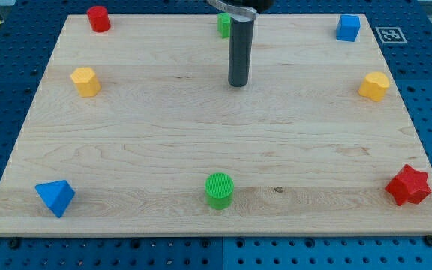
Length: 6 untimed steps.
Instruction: Move your arm towards the green star
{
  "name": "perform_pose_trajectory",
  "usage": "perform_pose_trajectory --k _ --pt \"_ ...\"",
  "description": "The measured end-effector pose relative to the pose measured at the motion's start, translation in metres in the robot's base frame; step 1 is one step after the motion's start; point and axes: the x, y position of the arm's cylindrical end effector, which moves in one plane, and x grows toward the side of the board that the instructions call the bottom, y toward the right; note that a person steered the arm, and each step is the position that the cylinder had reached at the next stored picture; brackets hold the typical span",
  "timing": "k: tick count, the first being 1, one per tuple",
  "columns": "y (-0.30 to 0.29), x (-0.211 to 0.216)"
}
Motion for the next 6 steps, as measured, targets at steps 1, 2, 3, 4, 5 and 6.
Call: perform_pose_trajectory --k 1,2,3,4,5,6 --pt "0.0 0.0" --pt "-0.012 -0.02" --pt "-0.062 -0.067" --pt "-0.086 -0.12" --pt "-0.078 -0.135" --pt "-0.063 -0.168"
